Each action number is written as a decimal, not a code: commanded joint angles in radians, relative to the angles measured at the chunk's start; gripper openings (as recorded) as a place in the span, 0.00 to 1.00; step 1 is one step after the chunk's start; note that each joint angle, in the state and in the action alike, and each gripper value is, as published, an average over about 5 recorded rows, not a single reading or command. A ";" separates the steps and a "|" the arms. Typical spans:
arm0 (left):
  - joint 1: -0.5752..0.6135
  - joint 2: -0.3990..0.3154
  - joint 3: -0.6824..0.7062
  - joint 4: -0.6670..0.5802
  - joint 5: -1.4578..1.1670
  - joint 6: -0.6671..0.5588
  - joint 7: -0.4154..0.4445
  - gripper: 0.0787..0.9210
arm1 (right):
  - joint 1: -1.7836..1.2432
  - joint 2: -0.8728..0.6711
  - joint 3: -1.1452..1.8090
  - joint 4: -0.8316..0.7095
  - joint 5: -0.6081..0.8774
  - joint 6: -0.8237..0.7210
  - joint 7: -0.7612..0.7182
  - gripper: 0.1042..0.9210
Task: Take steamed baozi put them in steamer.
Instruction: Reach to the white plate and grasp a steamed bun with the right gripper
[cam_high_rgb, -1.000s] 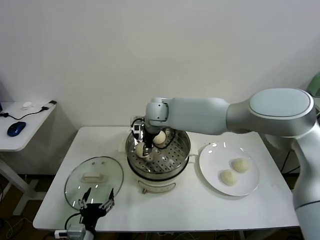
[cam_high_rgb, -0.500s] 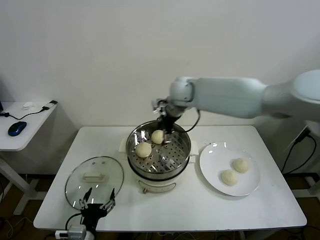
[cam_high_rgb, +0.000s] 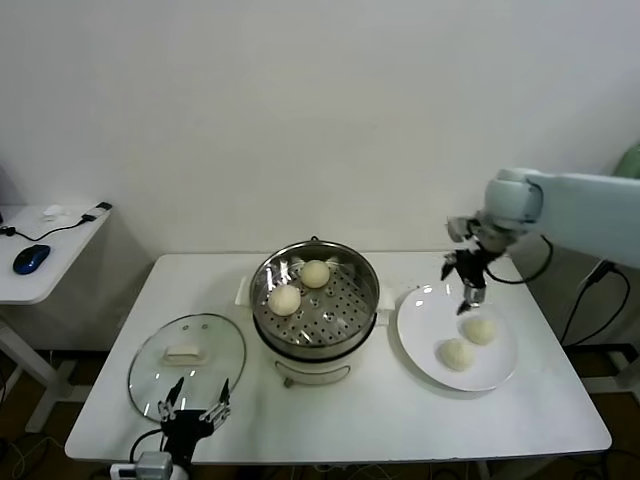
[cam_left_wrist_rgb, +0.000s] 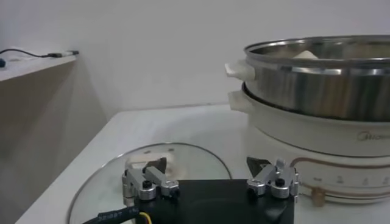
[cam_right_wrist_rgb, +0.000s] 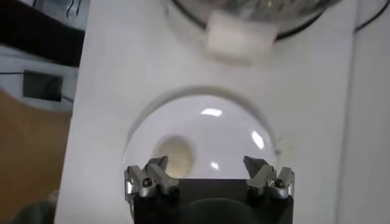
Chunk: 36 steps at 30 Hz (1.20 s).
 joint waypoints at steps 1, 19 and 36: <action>0.003 -0.002 0.000 0.004 0.001 -0.001 0.000 0.88 | -0.310 -0.128 0.165 -0.032 -0.172 -0.030 0.037 0.88; 0.004 0.001 0.001 0.023 -0.001 -0.011 -0.004 0.88 | -0.512 -0.051 0.356 -0.104 -0.221 -0.113 0.145 0.88; 0.001 0.001 0.004 0.017 -0.001 -0.006 -0.005 0.88 | -0.264 -0.067 0.339 -0.051 -0.166 -0.014 0.029 0.73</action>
